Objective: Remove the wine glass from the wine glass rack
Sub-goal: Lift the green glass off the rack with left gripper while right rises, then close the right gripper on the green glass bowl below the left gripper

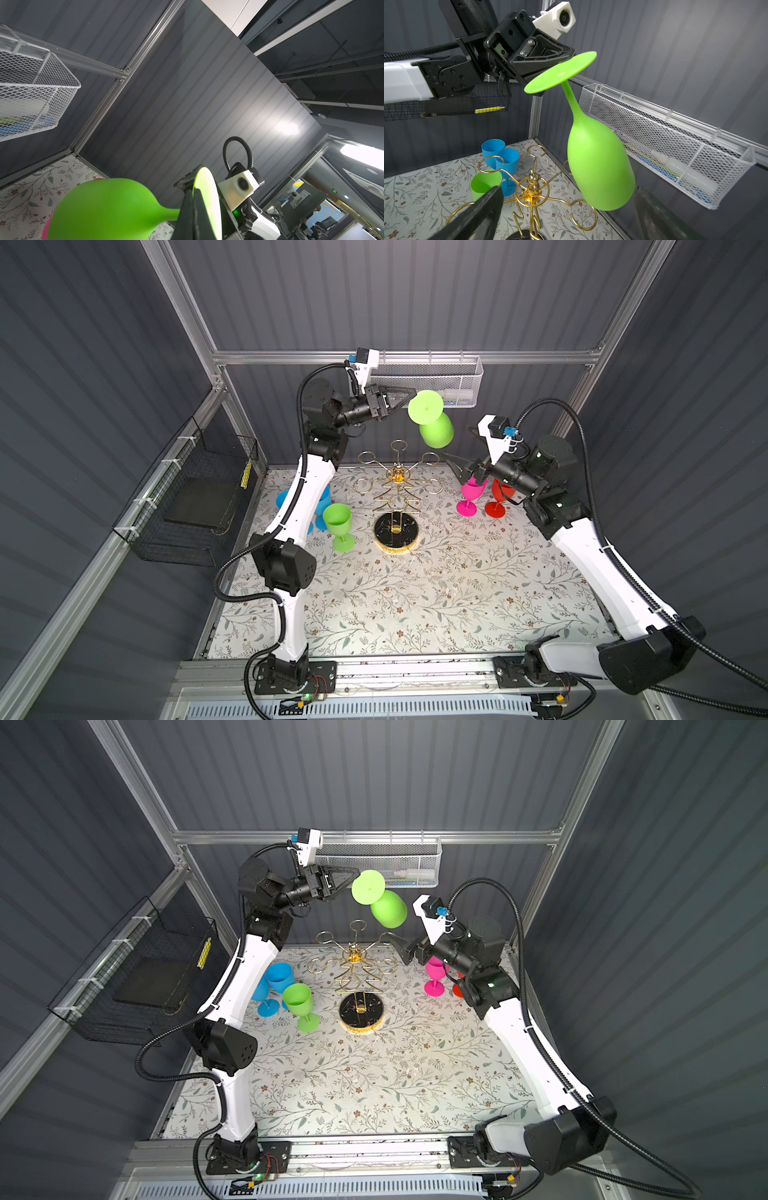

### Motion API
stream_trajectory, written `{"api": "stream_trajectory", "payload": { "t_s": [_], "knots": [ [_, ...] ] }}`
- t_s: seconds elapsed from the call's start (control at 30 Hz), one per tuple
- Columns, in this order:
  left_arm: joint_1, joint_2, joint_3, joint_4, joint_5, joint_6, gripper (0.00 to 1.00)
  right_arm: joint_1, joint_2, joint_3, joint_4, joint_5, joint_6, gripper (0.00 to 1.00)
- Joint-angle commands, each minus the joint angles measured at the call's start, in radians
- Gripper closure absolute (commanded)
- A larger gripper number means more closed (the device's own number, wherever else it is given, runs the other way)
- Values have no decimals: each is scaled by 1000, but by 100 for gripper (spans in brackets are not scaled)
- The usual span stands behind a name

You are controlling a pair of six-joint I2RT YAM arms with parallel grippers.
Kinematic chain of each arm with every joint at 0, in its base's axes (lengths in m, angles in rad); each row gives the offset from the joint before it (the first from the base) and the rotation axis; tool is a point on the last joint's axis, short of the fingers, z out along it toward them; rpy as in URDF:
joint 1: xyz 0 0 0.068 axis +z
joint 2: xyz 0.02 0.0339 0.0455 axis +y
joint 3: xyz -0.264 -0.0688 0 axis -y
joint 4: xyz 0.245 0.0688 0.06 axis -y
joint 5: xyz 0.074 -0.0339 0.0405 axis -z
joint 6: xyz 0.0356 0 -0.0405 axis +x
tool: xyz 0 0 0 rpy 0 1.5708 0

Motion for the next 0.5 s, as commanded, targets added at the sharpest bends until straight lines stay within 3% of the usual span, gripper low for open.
{"api": "stream_trajectory", "payload": {
  "t_s": [0.0, 0.47],
  "knots": [
    [-7, -62, -9, 63, 26, -31, 100, 16, 19, 32, 39, 21, -60, 1],
    [-16, -119, -85, 120, 48, -81, 100, 35, 122, 123, 50, 54, -107, 1]
  ]
}}
